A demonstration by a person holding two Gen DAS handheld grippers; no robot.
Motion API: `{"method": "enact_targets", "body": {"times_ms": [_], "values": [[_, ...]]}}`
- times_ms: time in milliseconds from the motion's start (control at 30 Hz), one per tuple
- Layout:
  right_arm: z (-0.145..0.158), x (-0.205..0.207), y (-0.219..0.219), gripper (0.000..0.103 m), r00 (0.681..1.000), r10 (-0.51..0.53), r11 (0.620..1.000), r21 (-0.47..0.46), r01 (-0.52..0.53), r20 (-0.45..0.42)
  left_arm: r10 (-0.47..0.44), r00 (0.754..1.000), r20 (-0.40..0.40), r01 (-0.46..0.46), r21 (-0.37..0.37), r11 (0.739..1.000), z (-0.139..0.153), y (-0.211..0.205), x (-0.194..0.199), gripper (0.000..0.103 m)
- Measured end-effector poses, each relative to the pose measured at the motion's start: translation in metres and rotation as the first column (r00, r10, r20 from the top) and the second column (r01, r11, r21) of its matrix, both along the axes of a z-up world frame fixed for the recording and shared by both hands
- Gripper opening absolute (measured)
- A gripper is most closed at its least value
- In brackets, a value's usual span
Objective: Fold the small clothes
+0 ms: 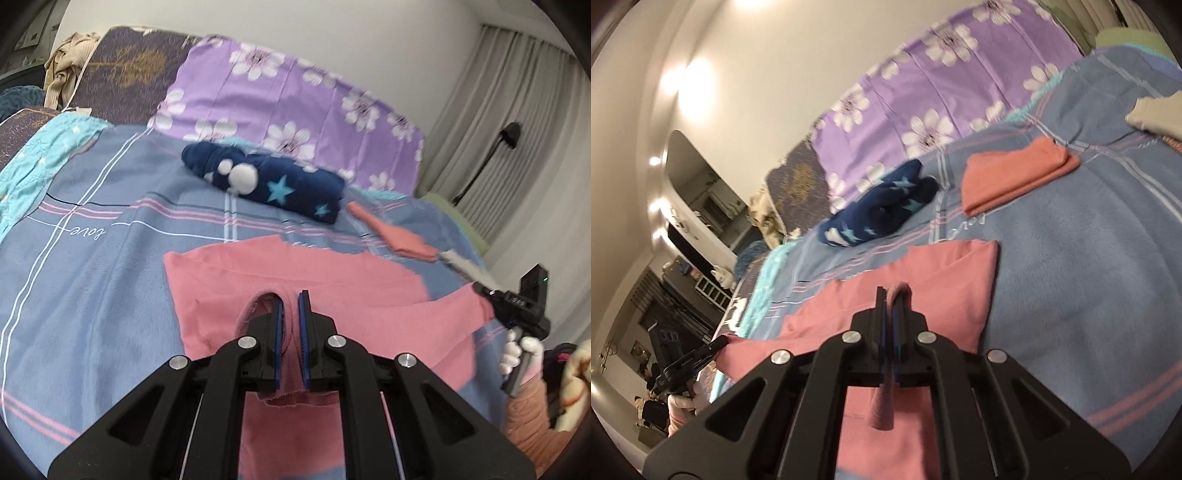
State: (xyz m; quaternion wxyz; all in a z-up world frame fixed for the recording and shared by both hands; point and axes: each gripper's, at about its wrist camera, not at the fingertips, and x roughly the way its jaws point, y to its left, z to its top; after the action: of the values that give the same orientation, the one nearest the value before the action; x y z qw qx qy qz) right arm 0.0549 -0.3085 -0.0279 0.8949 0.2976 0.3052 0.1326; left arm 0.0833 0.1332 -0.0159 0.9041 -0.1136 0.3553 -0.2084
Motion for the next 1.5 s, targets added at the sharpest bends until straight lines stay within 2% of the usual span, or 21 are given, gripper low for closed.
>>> {"method": "enact_targets", "body": {"times_ms": [100, 167, 267, 400, 533, 700, 733, 767, 800, 1000, 1067, 1133, 1200, 1267, 1300, 1333, 1400, 1500], "values": [[-0.031, 0.031, 0.001, 0.003, 0.996, -0.008, 1.000, -0.020, 0.006, -0.089, 0.042, 0.994, -0.097, -0.038, 0.041, 0.998, -0.039, -0.002, 0.037, 0.008], [-0.050, 0.040, 0.001, 0.006, 0.989, -0.005, 1.000, -0.012, 0.003, -0.149, 0.054, 0.987, -0.152, -0.047, 0.048, 0.998, -0.063, 0.001, 0.049, 0.008], [-0.064, 0.039, -0.001, 0.007, 0.984, 0.001, 1.000, -0.003, -0.001, -0.180, 0.056, 0.980, -0.190, -0.051, 0.029, 0.998, -0.082, 0.005, 0.054, 0.011], [-0.057, 0.027, -0.004, 0.011, 0.984, 0.017, 1.000, -0.022, -0.021, -0.177, 0.041, 0.981, -0.188, -0.043, -0.007, 0.999, -0.077, 0.014, 0.046, 0.017], [-0.046, 0.008, 0.003, 0.021, 0.985, 0.052, 0.997, -0.045, -0.060, -0.165, 0.030, 0.982, -0.187, -0.033, -0.012, 0.999, -0.070, 0.019, 0.033, 0.023], [-0.044, -0.012, 0.016, 0.022, 0.979, 0.102, 0.989, -0.085, -0.119, -0.178, 0.014, 0.980, -0.200, -0.013, 0.009, 1.000, -0.072, 0.018, 0.016, 0.026], [-0.044, -0.012, 0.019, 0.019, 0.977, 0.110, 0.987, -0.098, -0.130, -0.181, 0.009, 0.979, -0.201, -0.007, 0.012, 1.000, -0.072, 0.017, 0.015, 0.024], [-0.043, -0.011, 0.022, 0.007, 0.977, 0.115, 0.984, -0.112, -0.137, -0.182, 0.004, 0.981, -0.196, -0.002, 0.013, 1.000, -0.070, 0.015, 0.013, 0.016], [-0.041, -0.010, 0.025, 0.003, 0.976, 0.122, 0.982, -0.121, -0.145, -0.178, 0.000, 0.981, -0.195, 0.001, 0.009, 1.000, -0.068, 0.014, 0.012, 0.007], [-0.016, 0.012, 0.014, 0.002, 0.992, 0.099, 0.994, -0.037, -0.103, -0.083, 0.013, 0.995, -0.100, -0.016, -0.027, 0.999, -0.033, 0.007, 0.026, 0.005], [-0.004, 0.030, 0.004, 0.002, 0.998, 0.049, 0.999, -0.012, -0.049, -0.039, 0.066, 0.996, -0.062, -0.067, -0.028, 0.997, -0.020, 0.009, 0.042, 0.005], [-0.002, 0.048, -0.008, 0.005, 0.999, 0.003, 1.000, 0.020, -0.002, -0.038, 0.135, 0.991, -0.022, -0.135, -0.027, 0.990, -0.012, 0.015, 0.060, 0.005], [-0.008, 0.064, -0.020, 0.009, 0.995, -0.040, 0.998, 0.041, 0.043, -0.090, 0.182, 0.983, -0.013, -0.183, -0.028, 0.983, -0.010, 0.022, 0.075, 0.011], [-0.014, 0.069, -0.022, 0.013, 0.993, -0.030, 0.999, 0.033, 0.035, -0.115, 0.182, 0.982, -0.044, -0.183, -0.025, 0.983, -0.013, 0.026, 0.082, 0.025], [-0.017, 0.069, -0.020, 0.014, 0.993, -0.020, 1.000, 0.003, 0.020, -0.118, 0.172, 0.984, -0.044, -0.173, -0.013, 0.985, -0.014, 0.026, 0.081, 0.035], [-0.019, 0.067, -0.018, 0.017, 0.993, -0.012, 1.000, -0.025, 0.009, -0.122, 0.160, 0.986, -0.038, -0.160, 0.013, 0.987, -0.015, 0.026, 0.080, 0.041], [-0.028, 0.063, -0.016, 0.019, 0.990, -0.009, 0.997, -0.081, -0.003, -0.144, 0.144, 0.989, -0.044, -0.140, 0.078, 0.987, -0.023, 0.026, 0.075, 0.041], [-0.033, 0.051, -0.014, 0.019, 0.985, 0.016, 0.993, -0.113, -0.036, -0.174, 0.132, 0.987, -0.095, -0.122, 0.106, 0.987, -0.036, 0.029, 0.064, 0.041]]}}
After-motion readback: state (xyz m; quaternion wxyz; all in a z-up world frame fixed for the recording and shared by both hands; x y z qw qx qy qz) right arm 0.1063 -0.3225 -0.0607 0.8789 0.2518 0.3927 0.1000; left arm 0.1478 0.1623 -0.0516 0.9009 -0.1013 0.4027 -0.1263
